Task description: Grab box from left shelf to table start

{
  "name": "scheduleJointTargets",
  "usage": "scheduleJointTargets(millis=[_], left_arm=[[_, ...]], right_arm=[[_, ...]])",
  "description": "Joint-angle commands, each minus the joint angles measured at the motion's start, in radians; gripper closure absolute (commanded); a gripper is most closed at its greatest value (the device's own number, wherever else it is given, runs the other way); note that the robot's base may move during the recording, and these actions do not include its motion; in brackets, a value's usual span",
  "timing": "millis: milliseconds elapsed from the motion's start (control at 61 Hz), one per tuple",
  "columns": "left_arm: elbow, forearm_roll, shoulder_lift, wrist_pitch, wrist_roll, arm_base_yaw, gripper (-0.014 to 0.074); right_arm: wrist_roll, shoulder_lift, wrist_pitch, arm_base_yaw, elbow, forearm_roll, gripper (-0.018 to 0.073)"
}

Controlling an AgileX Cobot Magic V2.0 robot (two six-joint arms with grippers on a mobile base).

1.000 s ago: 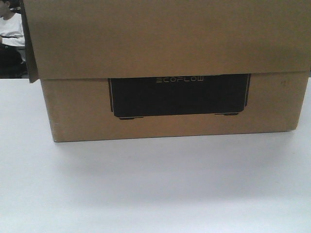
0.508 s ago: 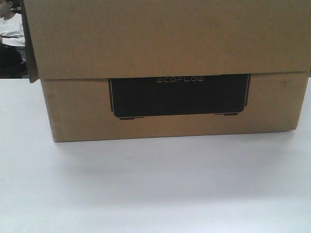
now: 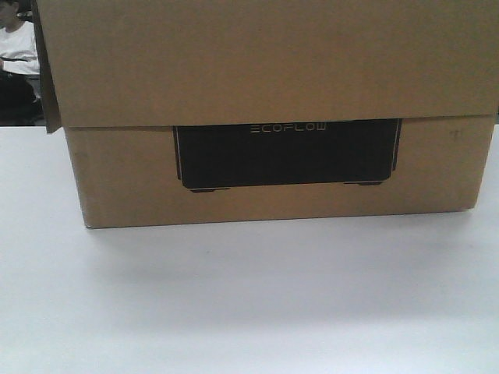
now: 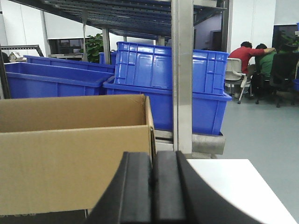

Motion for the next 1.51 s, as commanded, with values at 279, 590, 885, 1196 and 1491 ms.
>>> scheduleJointTargets(millis=[279, 590, 885, 1196, 1491], left_arm=[[-0.028, 0.002, 0.006, -0.084, 0.000, 0.003, 0.0664], [-0.028, 0.002, 0.007, -0.084, 0.000, 0.003, 0.0664], [-0.028, 0.002, 0.007, -0.084, 0.000, 0.003, 0.0664], [-0.028, 0.002, 0.007, -0.084, 0.000, 0.003, 0.0664], [0.026, 0.004, -0.012, -0.087, 0.000, 0.003, 0.0664]], right_arm=[[0.024, -0.141, -0.093, -0.005, 0.262, -0.094, 0.0536], [0.116, -0.244, -0.055, -0.005, 0.318, -0.120, 0.0536], [0.116, -0.244, -0.053, -0.005, 0.318, -0.120, 0.0536], [0.116, -0.244, -0.053, -0.005, 0.318, -0.120, 0.0536], [0.116, -0.244, -0.053, -0.005, 0.318, -0.120, 0.0536]])
